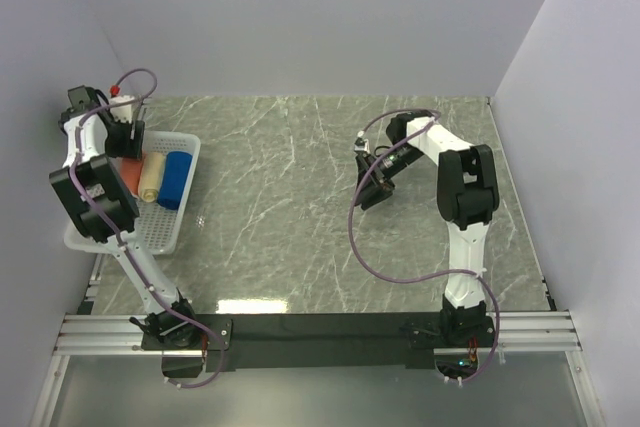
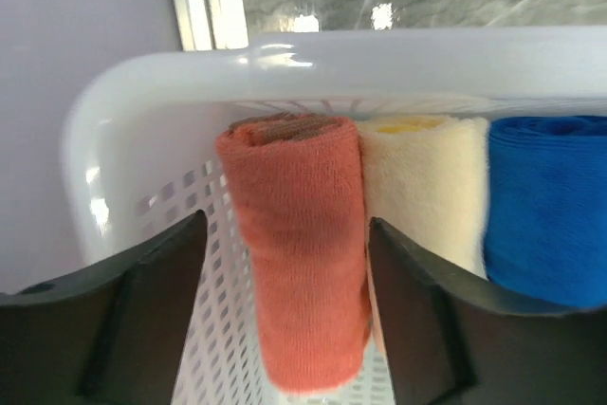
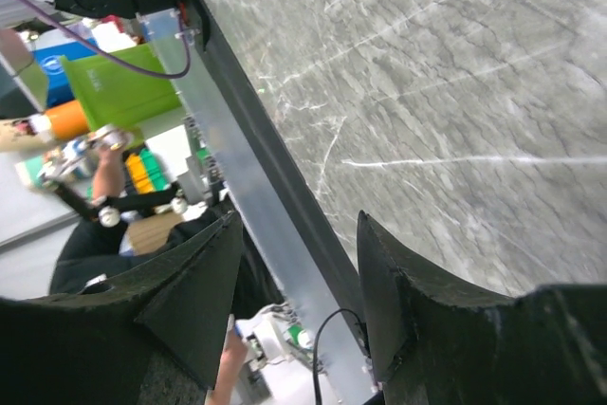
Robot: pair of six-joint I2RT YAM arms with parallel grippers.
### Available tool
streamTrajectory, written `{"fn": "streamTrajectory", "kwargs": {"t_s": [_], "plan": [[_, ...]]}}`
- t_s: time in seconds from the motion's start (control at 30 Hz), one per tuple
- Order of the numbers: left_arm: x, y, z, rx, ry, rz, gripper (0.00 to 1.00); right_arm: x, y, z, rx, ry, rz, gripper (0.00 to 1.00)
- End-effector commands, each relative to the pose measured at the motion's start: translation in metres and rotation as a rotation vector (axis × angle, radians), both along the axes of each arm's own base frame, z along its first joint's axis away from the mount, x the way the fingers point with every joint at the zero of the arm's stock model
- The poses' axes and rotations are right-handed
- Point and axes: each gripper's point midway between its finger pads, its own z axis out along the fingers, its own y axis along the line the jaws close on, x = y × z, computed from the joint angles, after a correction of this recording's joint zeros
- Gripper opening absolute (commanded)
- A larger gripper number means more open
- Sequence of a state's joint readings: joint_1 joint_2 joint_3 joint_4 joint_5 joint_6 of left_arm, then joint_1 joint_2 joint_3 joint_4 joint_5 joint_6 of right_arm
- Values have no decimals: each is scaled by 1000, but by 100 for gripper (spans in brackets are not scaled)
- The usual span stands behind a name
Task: Roll the towels
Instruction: Place the rolled towel into the container
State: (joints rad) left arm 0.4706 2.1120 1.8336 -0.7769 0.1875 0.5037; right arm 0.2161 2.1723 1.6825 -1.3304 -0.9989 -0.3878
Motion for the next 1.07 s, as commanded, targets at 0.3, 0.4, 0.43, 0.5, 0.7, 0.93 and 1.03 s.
{"fn": "streamTrajectory", "kwargs": {"t_s": [0.3, 0.4, 0.43, 0.5, 0.7, 0.93, 1.03], "plan": [[6, -116, 176, 17, -322, -179, 99, 47, -71, 100, -72, -434, -218, 59], [-1, -175, 192, -50, -380, -250, 99, 51, -100, 111, -131, -506, -303, 60], [-7, -193, 196, -93, -400, -271, 99, 50, -110, 119, -153, -546, -333, 61], [-15, -234, 196, -182, -404, -311, 99, 48, -121, 109, -207, -564, -364, 62], [-54, -312, 153, -329, -353, -399, 99, 15, -128, 83, -271, -628, -405, 64], [-99, -339, 79, -401, -180, -411, 99, -20, -126, 44, -327, -648, -382, 65], [-101, -345, 88, -402, -206, -428, 100, -21, -123, 45, -330, -672, -379, 65]]}}
